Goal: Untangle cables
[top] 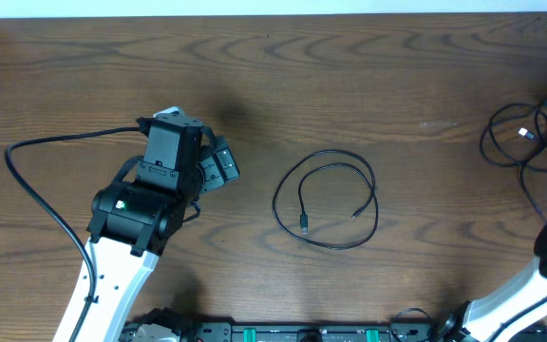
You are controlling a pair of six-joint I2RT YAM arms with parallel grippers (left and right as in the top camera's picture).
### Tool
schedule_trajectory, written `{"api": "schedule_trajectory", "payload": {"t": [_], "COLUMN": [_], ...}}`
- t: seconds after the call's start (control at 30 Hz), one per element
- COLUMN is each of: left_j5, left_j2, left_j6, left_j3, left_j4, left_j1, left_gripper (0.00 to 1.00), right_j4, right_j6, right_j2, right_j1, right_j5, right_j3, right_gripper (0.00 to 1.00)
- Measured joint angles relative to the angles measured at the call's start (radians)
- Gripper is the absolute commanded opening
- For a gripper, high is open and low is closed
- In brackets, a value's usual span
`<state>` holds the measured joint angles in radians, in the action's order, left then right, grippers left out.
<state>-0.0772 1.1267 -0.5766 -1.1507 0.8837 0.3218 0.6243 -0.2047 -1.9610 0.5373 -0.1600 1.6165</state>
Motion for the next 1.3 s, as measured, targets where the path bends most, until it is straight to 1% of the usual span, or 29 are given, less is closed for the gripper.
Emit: {"api": "schedule_trajectory", "payload": {"t": [0.1, 0.23, 0.3, 0.4, 0.53, 0.63, 0.73, 0.87, 1.03, 1.17, 1.3], "left_j5": [0.000, 0.000, 0.000, 0.000, 0.000, 0.000, 0.000, 0.000, 0.000, 0.000, 0.000], "left_j2": [0.000, 0.000, 0.000, 0.000, 0.000, 0.000, 0.000, 0.000, 0.000, 0.000, 0.000], "left_j6": [0.000, 0.000, 0.000, 0.000, 0.000, 0.000, 0.000, 0.000, 0.000, 0.000, 0.000], "left_j3": [0.000, 0.000, 0.000, 0.000, 0.000, 0.000, 0.000, 0.000, 0.000, 0.000, 0.000], "left_j4": [0.000, 0.000, 0.000, 0.000, 0.000, 0.000, 0.000, 0.000, 0.000, 0.000, 0.000], "left_j1": [0.000, 0.000, 0.000, 0.000, 0.000, 0.000, 0.000, 0.000, 0.000, 0.000, 0.000], "left_gripper": [0.98, 0.98, 0.98, 0.98, 0.98, 0.98, 0.98, 0.98, 0.98, 0.98, 0.98], "right_j4": [0.041, 0.160, 0.193, 0.266, 0.343, 0.357, 0.358, 0.355, 0.307, 0.217, 0.117], "right_j6": [-0.052, -0.135, -0.152, -0.161, -0.132, -0.048, 0.101, 0.319, 0.529, 0.614, 0.653], "right_j2": [0.079, 0.164, 0.182, 0.198, 0.199, 0.199, 0.199, 0.199, 0.199, 0.199, 0.199], "right_j1": [0.000, 0.000, 0.000, -0.014, -0.072, -0.159, -0.286, -0.452, -0.617, -0.714, -0.777], "right_j5": [-0.010, -0.048, -0.036, 0.047, 0.233, 0.346, 0.418, 0.468, 0.487, 0.473, 0.418], "right_j3": [0.000, 0.001, 0.002, 0.002, 0.002, 0.002, 0.001, -0.024, -0.130, -0.235, -0.330], "right_gripper": [0.99, 0.99, 0.99, 0.99, 0.97, 0.98, 0.99, 0.99, 0.99, 0.99, 0.99]}}
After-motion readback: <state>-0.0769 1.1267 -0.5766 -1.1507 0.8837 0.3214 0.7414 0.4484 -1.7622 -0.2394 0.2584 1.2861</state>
